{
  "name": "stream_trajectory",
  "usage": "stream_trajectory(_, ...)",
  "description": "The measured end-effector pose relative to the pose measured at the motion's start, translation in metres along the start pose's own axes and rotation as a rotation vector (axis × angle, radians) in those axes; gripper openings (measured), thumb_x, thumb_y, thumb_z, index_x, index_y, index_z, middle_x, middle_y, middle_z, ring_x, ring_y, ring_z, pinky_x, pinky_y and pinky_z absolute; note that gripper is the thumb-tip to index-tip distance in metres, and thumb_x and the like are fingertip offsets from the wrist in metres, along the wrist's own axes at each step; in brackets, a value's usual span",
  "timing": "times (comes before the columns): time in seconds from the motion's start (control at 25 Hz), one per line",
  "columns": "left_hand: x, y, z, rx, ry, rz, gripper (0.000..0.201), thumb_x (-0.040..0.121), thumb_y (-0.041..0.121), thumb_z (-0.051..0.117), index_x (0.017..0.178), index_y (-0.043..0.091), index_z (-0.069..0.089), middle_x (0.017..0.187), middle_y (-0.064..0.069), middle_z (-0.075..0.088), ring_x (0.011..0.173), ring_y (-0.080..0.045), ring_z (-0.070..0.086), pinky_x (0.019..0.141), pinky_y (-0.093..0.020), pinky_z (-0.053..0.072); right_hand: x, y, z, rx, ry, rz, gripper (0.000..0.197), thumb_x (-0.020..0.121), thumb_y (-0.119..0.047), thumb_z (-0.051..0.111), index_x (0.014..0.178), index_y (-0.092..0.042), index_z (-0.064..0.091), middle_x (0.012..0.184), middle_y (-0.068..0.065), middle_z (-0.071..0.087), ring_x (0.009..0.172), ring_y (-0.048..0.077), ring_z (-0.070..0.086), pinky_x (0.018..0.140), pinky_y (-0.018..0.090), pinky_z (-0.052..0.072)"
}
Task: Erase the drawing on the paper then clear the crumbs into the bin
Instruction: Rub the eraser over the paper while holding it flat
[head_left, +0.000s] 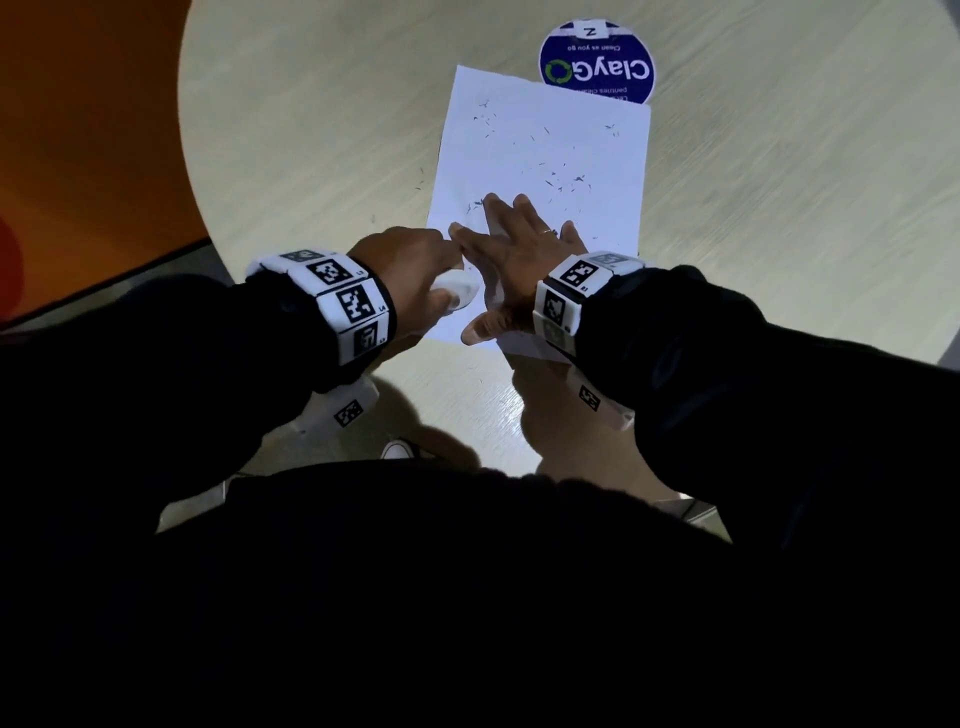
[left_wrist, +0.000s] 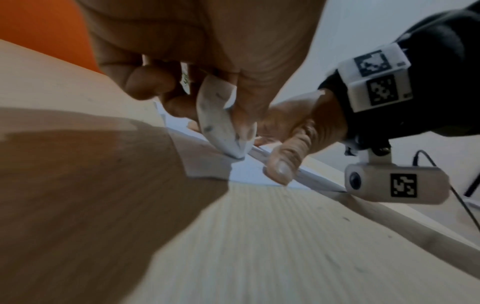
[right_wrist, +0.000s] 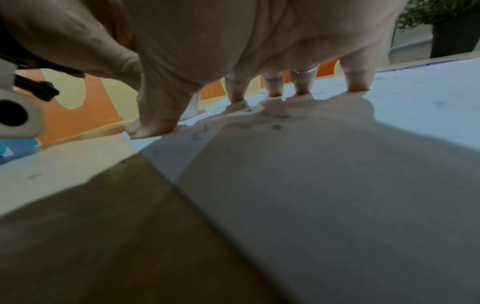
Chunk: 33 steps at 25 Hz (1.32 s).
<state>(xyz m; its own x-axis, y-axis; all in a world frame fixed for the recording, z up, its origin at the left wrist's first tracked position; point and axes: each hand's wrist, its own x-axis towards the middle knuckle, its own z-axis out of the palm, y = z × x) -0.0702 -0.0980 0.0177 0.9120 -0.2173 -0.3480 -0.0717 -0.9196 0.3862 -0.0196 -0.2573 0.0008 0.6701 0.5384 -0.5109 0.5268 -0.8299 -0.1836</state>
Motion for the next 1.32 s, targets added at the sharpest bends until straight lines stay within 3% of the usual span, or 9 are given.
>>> stream_trajectory(0.2,0.005,-0.005,-0.004,-0.003,0.007,-0.020,0.011,0.084,0.028,0.057,0.079,0.023,0.048,0.078,0.005,0.052,0.079,-0.024,0.054,0.061,-0.029,0.033,-0.012,0.020,0.000,-0.014,0.015,0.023,0.105,0.068,-0.060,0.072,0.149,-0.036,0.011,0.158,0.003,-0.004,0.145,0.028,-0.005,0.110,0.061,0.018)
stream_trajectory(0.36,0.022,0.000,-0.002,0.008,0.045,-0.026,0.017,0.087,0.030,0.058,0.101,0.020,0.059,0.091,0.004,0.054,0.089,-0.024,0.054,0.069,-0.029,0.034,-0.016,0.029,0.007,-0.011,0.047,0.019,0.104,0.067,-0.068,0.068,0.149,-0.038,0.011,0.157,0.004,0.000,0.145,0.028,0.000,0.109,0.060,0.021)
stream_trajectory(0.44,0.032,0.007,-0.002,0.017,0.090,-0.017,0.020,0.087,0.030,0.057,0.102,0.017,0.060,0.093,0.001,0.058,0.089,-0.026,0.056,0.069,-0.030,0.035,-0.015,0.028,0.007,-0.002,0.060,0.001,0.104,0.066,-0.069,0.068,0.149,-0.040,0.012,0.155,0.004,0.004,0.143,0.028,0.004,0.106,0.060,0.024)
stream_trajectory(0.68,0.015,0.016,0.008,0.027,-0.023,0.113,0.019,0.087,0.031,0.054,0.091,0.013,0.057,0.089,-0.002,0.059,0.082,-0.026,0.056,0.068,-0.033,0.042,-0.014,0.028,0.004,0.018,0.030,0.040,0.102,0.068,-0.066,0.068,0.149,-0.040,0.010,0.156,0.001,-0.001,0.144,0.028,-0.005,0.110,0.061,0.018)
stream_trajectory(0.84,0.034,0.013,-0.002,0.078,0.095,0.019,0.019,0.088,0.030,0.056,0.102,0.017,0.059,0.093,0.003,0.054,0.090,-0.025,0.054,0.070,-0.031,0.035,-0.012,0.026,0.003,-0.011,0.025,0.037,0.104,0.067,-0.067,0.068,0.149,-0.040,0.009,0.154,0.004,0.004,0.142,0.030,0.002,0.107,0.060,0.024)
stream_trajectory(1.0,0.016,0.014,0.008,0.029,-0.010,0.111,0.017,0.089,0.031,0.055,0.093,0.015,0.056,0.090,0.001,0.055,0.084,-0.023,0.052,0.069,-0.031,0.036,-0.015,0.025,0.002,-0.010,0.012,0.057,0.103,0.069,-0.066,0.067,0.149,-0.038,0.008,0.156,0.002,-0.002,0.144,0.030,-0.005,0.110,0.060,0.019)
stream_trajectory(1.08,0.025,0.013,0.002,0.056,0.022,0.098,0.015,0.088,0.032,0.054,0.090,0.017,0.053,0.090,0.000,0.055,0.084,-0.025,0.053,0.069,-0.032,0.037,-0.016,0.026,0.001,0.002,0.018,0.046,0.102,0.070,-0.065,0.067,0.149,-0.039,0.008,0.156,0.002,-0.001,0.144,0.029,-0.003,0.110,0.059,0.020)
stream_trajectory(1.2,0.036,0.010,-0.005,0.065,0.110,0.013,0.024,0.083,0.038,0.051,0.092,0.017,0.059,0.086,0.001,0.057,0.084,-0.027,0.056,0.067,-0.033,0.039,-0.016,0.025,0.002,0.018,0.039,0.033,0.101,0.069,-0.064,0.069,0.148,-0.041,0.010,0.155,0.003,0.001,0.144,0.029,-0.002,0.109,0.060,0.020)
stream_trajectory(1.32,0.015,0.018,0.012,0.044,0.004,0.088,0.020,0.088,0.033,0.054,0.098,0.017,0.059,0.092,0.004,0.054,0.086,-0.021,0.053,0.071,-0.030,0.036,-0.017,0.027,0.002,0.033,0.031,0.042,0.102,0.070,-0.065,0.068,0.149,-0.039,0.009,0.157,0.001,-0.004,0.145,0.028,-0.008,0.112,0.061,0.014)
